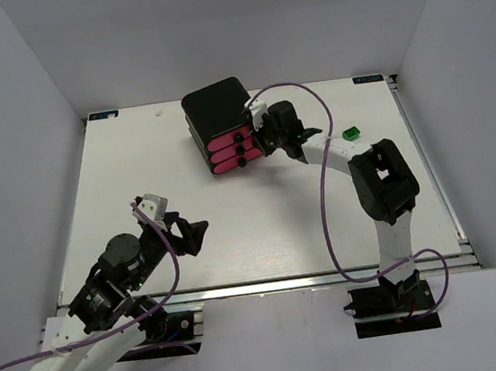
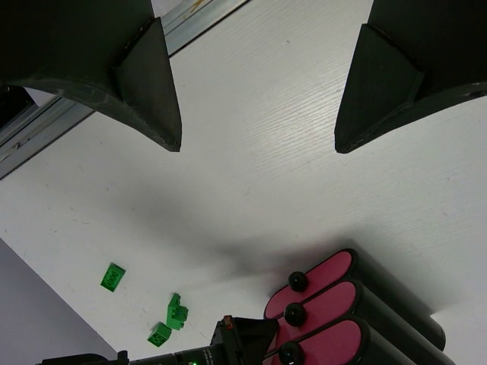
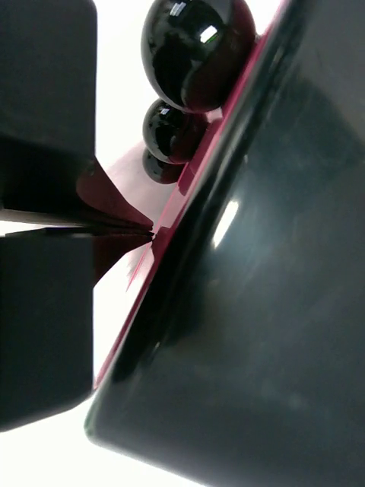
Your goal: Sort the legos into containers by color
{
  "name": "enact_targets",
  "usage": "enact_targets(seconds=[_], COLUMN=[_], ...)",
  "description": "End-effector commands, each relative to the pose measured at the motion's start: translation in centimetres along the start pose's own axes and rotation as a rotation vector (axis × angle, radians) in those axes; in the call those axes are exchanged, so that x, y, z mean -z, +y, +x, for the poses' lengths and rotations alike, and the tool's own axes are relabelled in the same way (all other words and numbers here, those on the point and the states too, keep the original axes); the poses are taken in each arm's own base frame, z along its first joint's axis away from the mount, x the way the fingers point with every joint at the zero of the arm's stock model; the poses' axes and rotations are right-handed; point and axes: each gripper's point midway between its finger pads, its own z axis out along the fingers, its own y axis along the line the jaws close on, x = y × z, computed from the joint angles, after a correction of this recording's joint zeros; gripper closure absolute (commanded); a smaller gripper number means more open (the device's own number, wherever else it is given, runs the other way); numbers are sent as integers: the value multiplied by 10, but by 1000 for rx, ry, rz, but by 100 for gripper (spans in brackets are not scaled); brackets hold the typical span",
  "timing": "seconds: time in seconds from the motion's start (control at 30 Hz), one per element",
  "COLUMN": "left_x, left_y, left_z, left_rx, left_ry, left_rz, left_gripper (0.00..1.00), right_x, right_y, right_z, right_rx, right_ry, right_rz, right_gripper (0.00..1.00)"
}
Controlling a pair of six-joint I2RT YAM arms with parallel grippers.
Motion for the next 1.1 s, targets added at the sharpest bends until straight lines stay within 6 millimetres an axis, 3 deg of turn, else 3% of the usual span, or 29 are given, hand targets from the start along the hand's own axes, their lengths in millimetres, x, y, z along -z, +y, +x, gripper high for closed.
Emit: enact_targets(seconds=[0.0,0.2,0.3,0.43,0.53,0.57,0.67,0.8,0.97,1.07], left_x=[-2,-1,-1,-1,-1,0,-1,-1,0,0], left_y=[2,3,3,3,2,2,2,3,3,3], left_z=[6,5,5,4,5,5,5,7,5,4], left_rx=[-3,-2,-2,-2,-2,0,0,-1,0,1], left_ry=[21,12,12,11,13,10,12,16,9,7], left_rz=[-8,-13,-13,-12,-8,-9,-6,-10,-12,-10], left_gripper=[9,9,9,9,9,9,9,8,8,8], right_x=[-6,-5,1,20,27,28,24,15,1,-9], right_y=[-16,-8,-5,4,16,18,28,42,49,48], right_z=[-31,-24,-27,-12,0,2,9,12,12,21], right_rx=[-70,-154,-168,-242,-268,-279,-323,-378,-451,-469], right_ry=[-114,-118,-131,-128,-114,-110,-97,-97,-95,-71], right_rz=[92,72,63,44,5,-7,-62,-154,-198,-200], right_gripper=[100,100,100,100,85,73,55,42,36,36])
